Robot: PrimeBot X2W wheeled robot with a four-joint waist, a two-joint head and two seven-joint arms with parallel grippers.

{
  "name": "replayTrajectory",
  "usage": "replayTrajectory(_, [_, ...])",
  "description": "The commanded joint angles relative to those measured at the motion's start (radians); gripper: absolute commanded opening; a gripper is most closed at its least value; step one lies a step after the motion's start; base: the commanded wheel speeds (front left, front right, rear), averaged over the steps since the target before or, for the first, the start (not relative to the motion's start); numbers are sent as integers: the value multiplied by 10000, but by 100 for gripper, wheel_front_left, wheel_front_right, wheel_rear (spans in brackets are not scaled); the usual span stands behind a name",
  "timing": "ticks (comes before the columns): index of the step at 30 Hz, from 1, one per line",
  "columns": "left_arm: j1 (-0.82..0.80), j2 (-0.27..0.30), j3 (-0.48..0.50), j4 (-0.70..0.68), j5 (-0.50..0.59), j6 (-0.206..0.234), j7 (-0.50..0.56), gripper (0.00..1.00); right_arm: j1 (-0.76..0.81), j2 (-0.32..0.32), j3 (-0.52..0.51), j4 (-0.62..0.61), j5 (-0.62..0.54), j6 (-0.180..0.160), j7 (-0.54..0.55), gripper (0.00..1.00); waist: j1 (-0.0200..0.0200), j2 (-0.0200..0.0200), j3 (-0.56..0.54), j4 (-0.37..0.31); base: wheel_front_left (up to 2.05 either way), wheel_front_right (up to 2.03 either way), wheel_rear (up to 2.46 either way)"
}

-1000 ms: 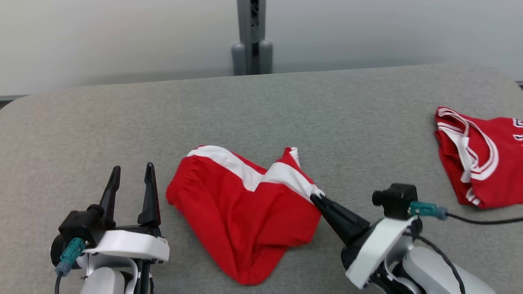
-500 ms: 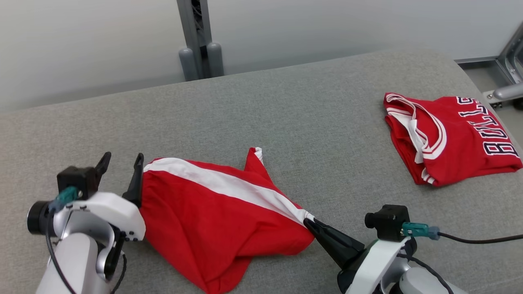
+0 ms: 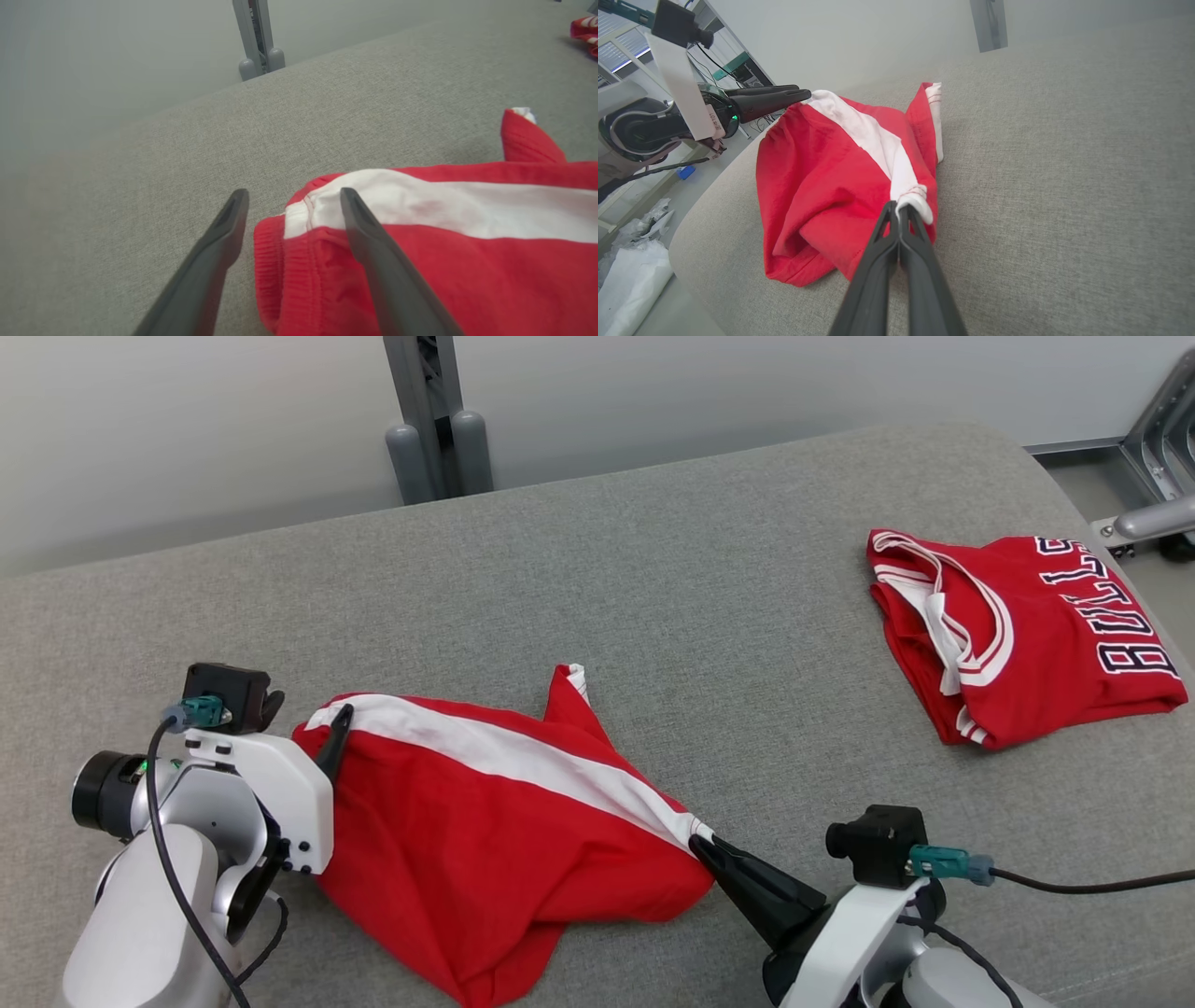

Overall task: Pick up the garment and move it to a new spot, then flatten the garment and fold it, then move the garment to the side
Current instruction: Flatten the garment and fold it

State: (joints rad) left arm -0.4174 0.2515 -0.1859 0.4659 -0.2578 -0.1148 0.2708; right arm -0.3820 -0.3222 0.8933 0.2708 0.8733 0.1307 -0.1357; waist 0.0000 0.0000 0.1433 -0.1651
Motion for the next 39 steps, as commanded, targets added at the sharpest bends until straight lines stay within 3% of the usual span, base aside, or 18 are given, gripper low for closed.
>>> replayTrajectory(1, [-105, 95, -23, -118, -91, -8, 108, 100, 42, -40, -7, 35, -34, 2, -64, 0, 0, 0, 24, 41, 0, 0, 0])
replayTrajectory(19, [-118, 154, -319, -399, -279, 118, 1085, 100, -151, 25, 64, 140, -180, 2, -95, 0, 0, 0, 297, 78, 0, 0, 0])
replayTrajectory(20, [-117, 145, -327, -396, -310, 110, 1114, 79, -157, 33, 70, 148, -175, 4, -94, 0, 0, 0, 298, 77, 0, 0, 0])
replayTrajectory(21, [-117, 134, -341, -393, -301, 108, 1149, 48, -166, 43, 75, 156, -170, 4, -100, 0, 0, 0, 299, 75, 0, 0, 0])
replayTrajectory(23, [-115, 123, -349, -395, -349, 103, 1154, 0, -191, 58, 80, 170, -159, 4, -112, 0, 0, 0, 296, 73, 0, 0, 0])
replayTrajectory(39, [-56, 38, -258, -897, -597, 314, 455, 0, -435, -156, -417, 508, -375, 2, -509, 0, 0, 0, -46, 290, 0, 0, 0])
